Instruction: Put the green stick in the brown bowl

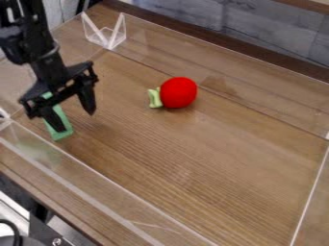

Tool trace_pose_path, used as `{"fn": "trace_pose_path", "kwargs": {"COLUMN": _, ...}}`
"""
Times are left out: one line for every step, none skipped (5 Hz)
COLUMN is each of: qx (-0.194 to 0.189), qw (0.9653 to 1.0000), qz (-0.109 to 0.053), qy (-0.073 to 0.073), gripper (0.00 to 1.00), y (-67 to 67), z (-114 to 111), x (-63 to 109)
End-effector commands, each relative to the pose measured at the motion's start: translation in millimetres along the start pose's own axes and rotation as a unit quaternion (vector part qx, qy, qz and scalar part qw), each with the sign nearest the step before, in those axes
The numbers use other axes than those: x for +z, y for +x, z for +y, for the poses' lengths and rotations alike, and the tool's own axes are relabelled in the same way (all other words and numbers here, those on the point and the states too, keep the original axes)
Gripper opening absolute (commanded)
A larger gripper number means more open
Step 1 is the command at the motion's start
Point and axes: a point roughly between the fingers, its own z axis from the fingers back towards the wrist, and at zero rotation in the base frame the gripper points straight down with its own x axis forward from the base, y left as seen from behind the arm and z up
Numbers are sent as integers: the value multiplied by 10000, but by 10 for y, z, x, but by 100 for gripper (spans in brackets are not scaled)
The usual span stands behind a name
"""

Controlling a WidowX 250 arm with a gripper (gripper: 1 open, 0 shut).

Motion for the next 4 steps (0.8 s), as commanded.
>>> {"fn": "trace_pose_path", "kwargs": {"qx": 271, "qw": 9995, "qz": 109, "qy": -87, "gripper": 0, "y": -37, "z": 34, "x": 25}}
{"fn": "trace_pose_path", "kwargs": {"qx": 499, "qw": 9984, "qz": 71, "qy": -251, "gripper": 0, "y": -14, "z": 36, "x": 2}}
{"fn": "trace_pose_path", "kwargs": {"qx": 325, "qw": 9993, "qz": 102, "qy": -130, "gripper": 0, "y": 19, "z": 70, "x": -56}}
{"fn": "trace_pose_path", "kwargs": {"qx": 154, "qw": 9998, "qz": 122, "qy": -3, "gripper": 0, "y": 50, "z": 102, "x": -111}}
